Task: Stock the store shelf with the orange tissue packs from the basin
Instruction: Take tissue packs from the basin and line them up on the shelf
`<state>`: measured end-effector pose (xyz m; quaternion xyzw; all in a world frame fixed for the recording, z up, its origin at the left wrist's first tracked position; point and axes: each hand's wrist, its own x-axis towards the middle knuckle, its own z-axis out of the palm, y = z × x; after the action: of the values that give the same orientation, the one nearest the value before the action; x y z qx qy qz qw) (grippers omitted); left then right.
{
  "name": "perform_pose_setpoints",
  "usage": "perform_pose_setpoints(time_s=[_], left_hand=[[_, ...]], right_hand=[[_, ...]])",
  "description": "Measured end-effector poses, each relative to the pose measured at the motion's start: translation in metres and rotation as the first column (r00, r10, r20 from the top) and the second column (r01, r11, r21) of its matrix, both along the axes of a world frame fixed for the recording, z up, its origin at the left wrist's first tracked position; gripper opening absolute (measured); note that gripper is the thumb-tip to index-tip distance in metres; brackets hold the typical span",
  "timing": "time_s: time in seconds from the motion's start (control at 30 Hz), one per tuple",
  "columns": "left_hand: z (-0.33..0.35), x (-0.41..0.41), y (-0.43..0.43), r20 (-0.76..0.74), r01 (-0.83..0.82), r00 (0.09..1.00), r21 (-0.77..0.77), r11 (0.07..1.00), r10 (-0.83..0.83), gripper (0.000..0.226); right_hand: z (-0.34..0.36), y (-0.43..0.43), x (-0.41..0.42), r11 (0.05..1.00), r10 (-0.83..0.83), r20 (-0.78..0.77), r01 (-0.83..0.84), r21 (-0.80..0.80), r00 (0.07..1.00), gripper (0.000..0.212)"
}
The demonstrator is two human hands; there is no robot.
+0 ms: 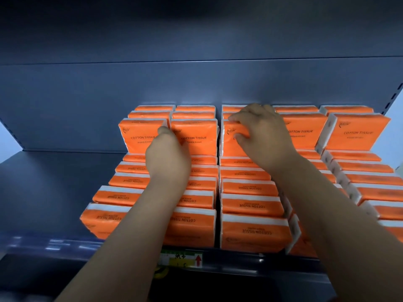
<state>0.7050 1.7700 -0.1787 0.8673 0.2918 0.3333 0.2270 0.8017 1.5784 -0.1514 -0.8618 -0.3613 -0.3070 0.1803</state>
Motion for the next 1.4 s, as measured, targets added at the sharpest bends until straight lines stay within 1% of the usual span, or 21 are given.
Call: perform_pose_setpoints(time_s=[0.13,0.2,0.23,0.3,0.33,0.47,0.57,0.63,0.7,0.77,0.87,0.93,1.03,1.13,1.27,1.33,1.4], left_hand=[[0.001,-0.001,0.001,-0.009,0.025,1.0,0.016,1.0,-0.025,0.042],[0.001,0.0,0.003,-0.008,0.04,0.999,0.015,0.999,-0.04,0.039],[0.002,0.0,0.004,-0.006,0.053,0.999,0.018,0.998,-0.053,0.035],[0.002,-0.002,0.004,-0.005,0.072,0.997,0.009,0.997,-0.072,0.015],[0.003,-0.004,0.003,0.004,0.076,0.997,-0.006,0.997,-0.076,0.01],[0.008,-0.015,-0.006,0.025,0.074,0.997,-0.023,0.997,-0.073,0.017],[0.013,-0.026,-0.011,0.049,0.086,0.995,-0.009,0.996,-0.085,0.025],[0.015,-0.034,-0.014,0.058,0.111,0.992,0.038,0.993,-0.113,0.029],[0.016,-0.042,-0.015,0.049,0.139,0.988,0.09,0.986,-0.144,0.032],[0.017,-0.053,-0.012,0.004,0.135,0.99,0.163,0.977,-0.138,0.037],[0.02,-0.077,-0.002,-0.138,0.073,0.99,0.303,0.95,-0.032,0.067],[0.022,-0.101,0.008,-0.207,0.041,0.978,0.316,0.948,0.027,0.078],[0.018,-0.152,0.029,-0.198,-0.05,0.972,0.348,0.936,0.126,0.082],[0.004,-0.225,0.053,-0.202,-0.183,0.944,0.337,0.923,0.261,0.081],[-0.018,-0.326,0.084,-0.283,-0.325,0.868,0.3,0.897,0.409,0.085],[-0.031,-0.365,0.099,-0.331,-0.384,0.819,0.293,0.876,0.469,0.088],[-0.045,-0.397,0.11,-0.377,-0.428,0.774,0.281,0.859,0.509,0.087]], right_hand=[[0.0,0.0,0.0,1.0,-0.028,-0.008,0.028,-0.003,1.0,0.04],[-0.001,0.001,-0.003,0.999,-0.051,-0.003,0.051,-0.003,0.999,0.037],[0.0,0.001,-0.004,0.998,-0.063,0.0,0.063,0.0,0.998,0.037],[-0.001,0.003,-0.007,0.997,-0.078,0.006,0.078,0.0,0.997,0.037],[-0.001,0.003,-0.009,0.997,-0.08,0.01,0.08,-0.002,0.997,0.037],[-0.003,0.007,-0.019,0.998,-0.068,0.042,0.068,0.015,0.997,0.035],[-0.001,0.014,-0.034,0.999,-0.022,0.059,0.02,0.038,0.998,0.035],[0.001,0.022,-0.046,0.998,0.026,0.022,-0.027,0.049,0.999,0.042],[0.003,0.032,-0.059,0.996,0.069,-0.053,-0.066,0.068,0.996,0.049],[0.003,0.043,-0.075,0.992,0.098,-0.138,-0.086,0.091,0.986,0.055],[0.001,0.061,-0.1,0.987,0.149,-0.231,-0.132,0.09,0.961,0.061],[-0.001,0.076,-0.117,0.981,0.19,-0.271,-0.171,0.092,0.944,0.063],[-0.004,0.106,-0.151,0.963,0.266,-0.34,-0.236,0.128,0.902,0.069],[-0.013,0.144,-0.203,0.927,0.375,-0.352,-0.354,0.125,0.858,0.075],[-0.037,0.189,-0.288,0.841,0.524,-0.377,-0.534,0.089,0.763,0.07],[-0.052,0.208,-0.322,0.804,0.56,-0.419,-0.591,0.067,0.715,0.069],[-0.062,0.225,-0.347,0.784,0.559,-0.483,-0.62,0.042,0.674,0.068]])
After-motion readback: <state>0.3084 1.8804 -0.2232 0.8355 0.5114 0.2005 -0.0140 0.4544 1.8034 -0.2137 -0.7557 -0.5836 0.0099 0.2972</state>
